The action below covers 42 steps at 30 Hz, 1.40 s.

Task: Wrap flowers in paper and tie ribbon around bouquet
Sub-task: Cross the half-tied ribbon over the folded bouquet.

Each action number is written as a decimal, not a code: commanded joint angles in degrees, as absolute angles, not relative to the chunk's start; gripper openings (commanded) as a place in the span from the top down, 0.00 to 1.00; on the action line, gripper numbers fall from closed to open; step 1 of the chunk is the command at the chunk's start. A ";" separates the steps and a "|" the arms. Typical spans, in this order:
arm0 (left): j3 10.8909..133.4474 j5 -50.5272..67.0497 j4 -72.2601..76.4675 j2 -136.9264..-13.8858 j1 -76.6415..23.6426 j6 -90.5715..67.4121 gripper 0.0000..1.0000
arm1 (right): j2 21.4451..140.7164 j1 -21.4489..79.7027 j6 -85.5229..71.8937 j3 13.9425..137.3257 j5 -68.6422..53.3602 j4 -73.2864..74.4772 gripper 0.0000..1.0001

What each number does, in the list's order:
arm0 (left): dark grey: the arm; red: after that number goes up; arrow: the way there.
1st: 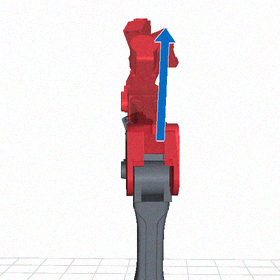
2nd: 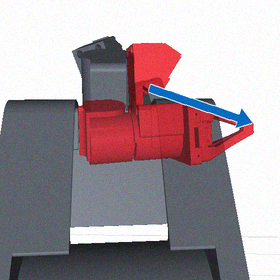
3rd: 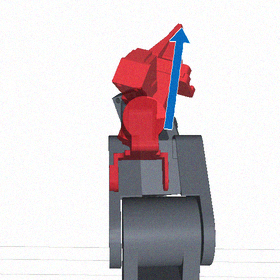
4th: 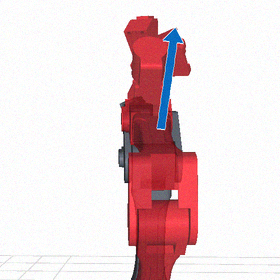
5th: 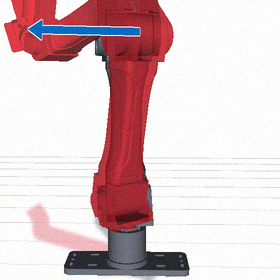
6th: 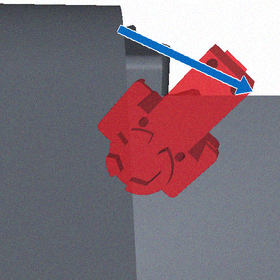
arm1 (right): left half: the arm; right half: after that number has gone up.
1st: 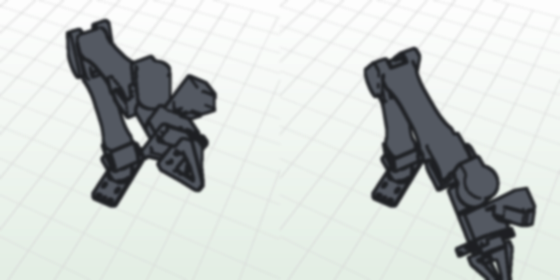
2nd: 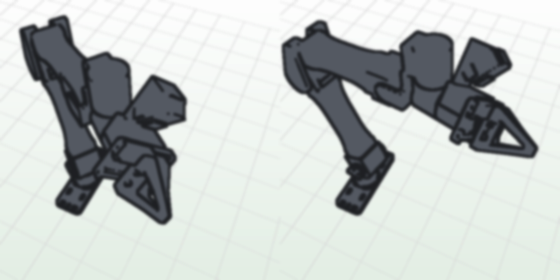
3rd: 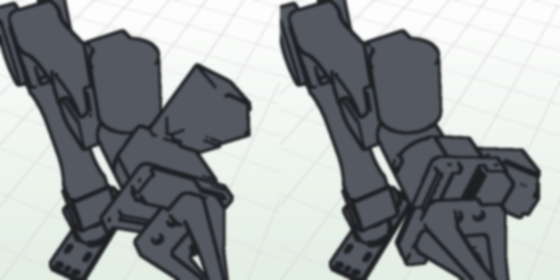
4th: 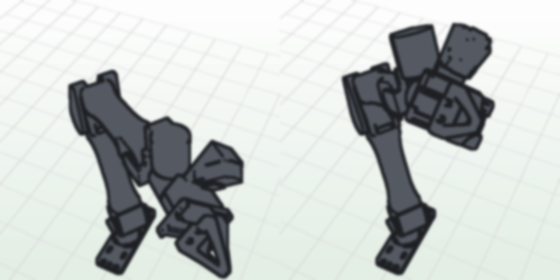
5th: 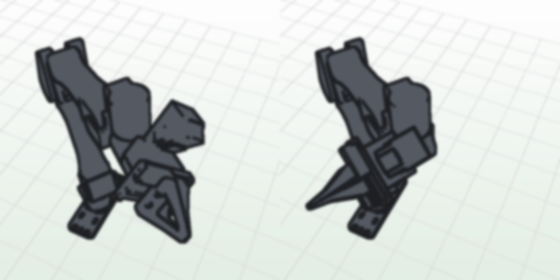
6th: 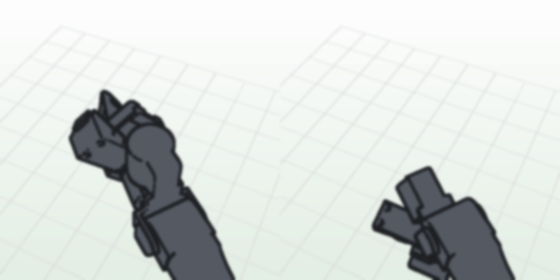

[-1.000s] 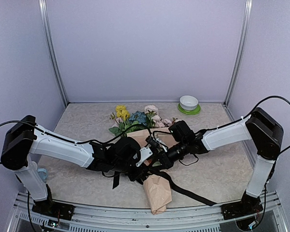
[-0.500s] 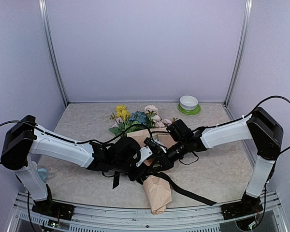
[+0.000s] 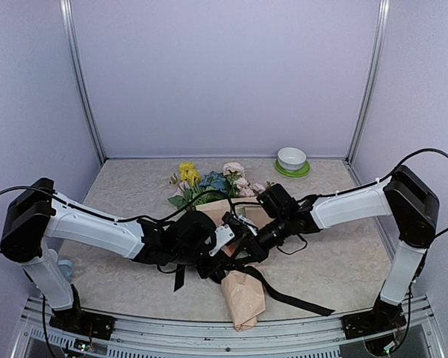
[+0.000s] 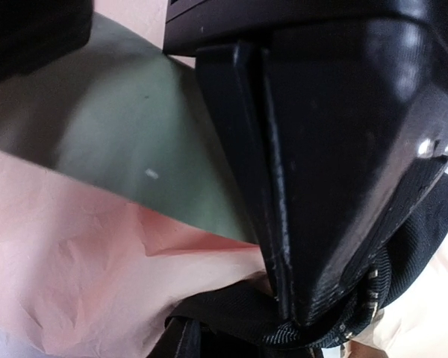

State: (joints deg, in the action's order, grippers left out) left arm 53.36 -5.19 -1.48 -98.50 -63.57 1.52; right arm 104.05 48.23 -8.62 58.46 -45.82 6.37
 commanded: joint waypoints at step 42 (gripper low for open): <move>49.47 -4.55 3.05 -95.32 -64.08 6.22 0.68 | 107.52 49.22 -6.82 63.77 -48.25 10.75 0.76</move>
